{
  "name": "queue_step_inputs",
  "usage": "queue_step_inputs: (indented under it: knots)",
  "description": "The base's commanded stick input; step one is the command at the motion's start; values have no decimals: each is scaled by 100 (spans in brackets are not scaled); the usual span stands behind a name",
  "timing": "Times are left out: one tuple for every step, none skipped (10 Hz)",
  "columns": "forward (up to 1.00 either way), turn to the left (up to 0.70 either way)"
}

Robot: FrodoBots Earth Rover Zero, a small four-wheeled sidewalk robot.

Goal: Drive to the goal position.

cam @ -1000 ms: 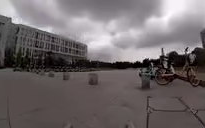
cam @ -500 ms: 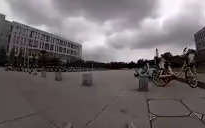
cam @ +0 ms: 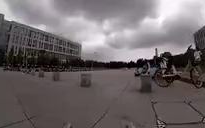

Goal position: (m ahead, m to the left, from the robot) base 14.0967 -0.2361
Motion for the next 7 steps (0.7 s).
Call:
queue_step_inputs:
  knots:
    - [50, -2]
    - [50, -14]
    - [50, -24]
    - [50, -24]
    - [50, -24]
    - [50, -24]
    - [50, -24]
